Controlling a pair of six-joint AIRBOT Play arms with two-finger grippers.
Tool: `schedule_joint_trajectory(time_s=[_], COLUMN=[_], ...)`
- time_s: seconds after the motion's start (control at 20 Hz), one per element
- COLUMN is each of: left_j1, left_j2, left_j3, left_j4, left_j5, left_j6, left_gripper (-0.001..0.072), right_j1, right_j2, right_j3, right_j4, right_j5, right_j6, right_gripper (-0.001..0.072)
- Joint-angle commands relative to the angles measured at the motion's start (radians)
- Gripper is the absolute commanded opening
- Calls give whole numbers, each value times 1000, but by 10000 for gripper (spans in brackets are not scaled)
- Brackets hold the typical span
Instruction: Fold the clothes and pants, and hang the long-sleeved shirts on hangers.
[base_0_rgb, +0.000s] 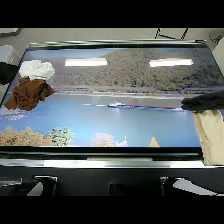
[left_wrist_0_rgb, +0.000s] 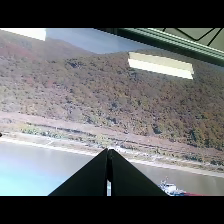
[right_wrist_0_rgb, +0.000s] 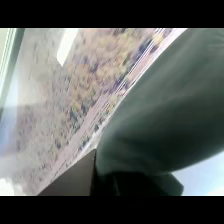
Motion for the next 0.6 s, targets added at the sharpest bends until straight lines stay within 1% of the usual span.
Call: schedule_joint_trajectory(time_s=[0.0, 0.15, 0.25, 0.3, 0.4, 0.5, 0.55], left_j1=[-1, -1, -1, -1, -1, -1, -1], left_j2=[0, 0, 0, 0, 0, 0, 0], left_j3=[0, 0, 0, 0, 0, 0, 0], left_j4=[0, 0, 0, 0, 0, 0, 0], left_j5=[0, 0, 0, 0, 3, 3, 3], left_j6=[0, 0, 0, 0, 0, 0, 0], left_gripper=[24, 23, 23, 23, 23, 24, 24], right_j1=[-108, -149, -172, -184, -192, -189, -190], right_j2=[4, 4, 7, 12, 32, 52, 68], right_j3=[2, 2, 2, 2, 2, -20, -69], right_j4=[-4, -8, -41, -92, -293, -518, -610], right_j5=[-9, 11, 78, 125, 226, 274, 287], right_j6=[13, 12, 17, 34, 63, 71, 53], right_gripper=[39, 39, 40, 40, 40, 40, 41])
